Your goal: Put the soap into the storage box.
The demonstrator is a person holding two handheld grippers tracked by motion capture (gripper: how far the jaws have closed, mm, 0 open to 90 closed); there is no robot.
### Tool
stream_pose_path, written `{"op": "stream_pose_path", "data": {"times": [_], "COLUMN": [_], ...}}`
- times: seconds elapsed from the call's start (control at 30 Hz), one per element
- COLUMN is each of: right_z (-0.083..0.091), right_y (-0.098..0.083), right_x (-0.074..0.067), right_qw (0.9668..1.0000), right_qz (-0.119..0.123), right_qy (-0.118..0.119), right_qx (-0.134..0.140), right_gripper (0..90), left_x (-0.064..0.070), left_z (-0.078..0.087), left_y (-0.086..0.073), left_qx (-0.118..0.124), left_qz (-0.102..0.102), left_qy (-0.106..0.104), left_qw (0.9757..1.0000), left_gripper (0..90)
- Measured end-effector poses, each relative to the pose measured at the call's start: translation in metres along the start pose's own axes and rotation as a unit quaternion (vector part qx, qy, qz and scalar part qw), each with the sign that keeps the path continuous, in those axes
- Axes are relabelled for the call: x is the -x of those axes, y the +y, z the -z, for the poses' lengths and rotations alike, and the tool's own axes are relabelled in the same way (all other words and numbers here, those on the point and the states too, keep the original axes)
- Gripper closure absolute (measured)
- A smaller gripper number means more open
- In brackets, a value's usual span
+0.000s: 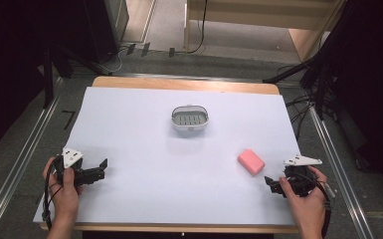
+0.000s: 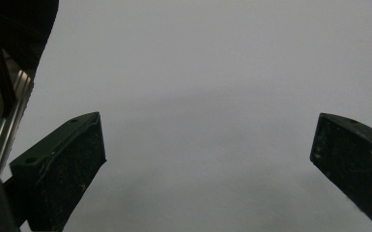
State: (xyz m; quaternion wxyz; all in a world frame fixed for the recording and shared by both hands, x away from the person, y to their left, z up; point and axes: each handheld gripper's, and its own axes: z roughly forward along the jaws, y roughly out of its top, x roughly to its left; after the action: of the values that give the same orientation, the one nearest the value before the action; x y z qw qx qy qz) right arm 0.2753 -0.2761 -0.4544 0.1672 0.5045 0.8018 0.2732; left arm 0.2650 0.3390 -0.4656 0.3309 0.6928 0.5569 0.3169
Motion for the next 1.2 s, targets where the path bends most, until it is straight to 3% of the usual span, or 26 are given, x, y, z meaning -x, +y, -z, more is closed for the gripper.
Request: {"op": "stream_pose_path", "data": {"times": [0.07, 0.1, 0.13, 0.17, 0.23, 0.27, 0.4, 0.57, 0.6, 0.73, 1.2], "right_z": [0.0, -0.002, -0.002, -0.005, -0.006, -0.009, -0.013, -0.019, -0.021, -0.026, -0.029], "right_y": [0.003, 0.01, 0.01, 0.016, 0.018, 0.021, 0.026, 0.033, 0.036, 0.04, 0.059], "right_x": [-0.001, -0.003, -0.003, -0.006, -0.008, -0.01, -0.014, -0.02, -0.023, -0.027, -0.037], "right_qw": [0.9999, 0.9985, 0.9985, 0.9961, 0.9951, 0.9917, 0.9881, 0.985, 0.9827, 0.9784, 0.9775], "right_qz": [0.005, 0.027, 0.027, 0.034, 0.037, 0.047, 0.055, 0.063, 0.073, 0.084, 0.096], "right_qy": [0.002, -0.001, -0.001, 0.005, 0.006, 0.004, 0.004, 0.006, 0.009, 0.008, 0.017], "right_qx": [-0.013, -0.047, -0.047, -0.081, -0.092, -0.12, -0.144, -0.16, -0.17, -0.189, -0.187], "right_gripper": [13.9, 13.1, 13.1, 11.7, 9.4, 5.6, 4.4, 2.4, 1.3, 0.0, 0.0], "left_x": [-0.001, -0.001, -0.001, -0.001, -0.002, -0.003, -0.003, -0.003, -0.003, -0.003, -0.003], "left_z": [0.0, 0.0, 0.0, 0.0, 0.0, 0.0, 0.0, 0.0, 0.0, 0.0, 0.0], "left_y": [0.0, 0.0, 0.0, 0.0, 0.0, 0.0, 0.0, 0.0, 0.0, 0.0, 0.0], "left_qx": [0.0, 0.0, 0.0, 0.001, 0.002, -0.002, -0.003, -0.003, -0.003, -0.002, -0.004], "left_qz": [0.0, 0.002, 0.002, 0.003, 0.005, 0.008, 0.011, 0.012, 0.01, 0.01, 0.011], "left_qy": [-0.002, -0.003, -0.003, -0.005, -0.007, -0.009, -0.01, -0.01, -0.01, -0.009, -0.009], "left_qw": [1.0, 1.0, 1.0, 1.0, 1.0, 0.9999, 0.9999, 0.9999, 0.9999, 0.9999, 0.9999], "left_gripper": [0.0, 0.0, 0.0, 0.0, 0.0, 0.0, 0.0, 0.0, 0.0, 0.0, 0.0]}}
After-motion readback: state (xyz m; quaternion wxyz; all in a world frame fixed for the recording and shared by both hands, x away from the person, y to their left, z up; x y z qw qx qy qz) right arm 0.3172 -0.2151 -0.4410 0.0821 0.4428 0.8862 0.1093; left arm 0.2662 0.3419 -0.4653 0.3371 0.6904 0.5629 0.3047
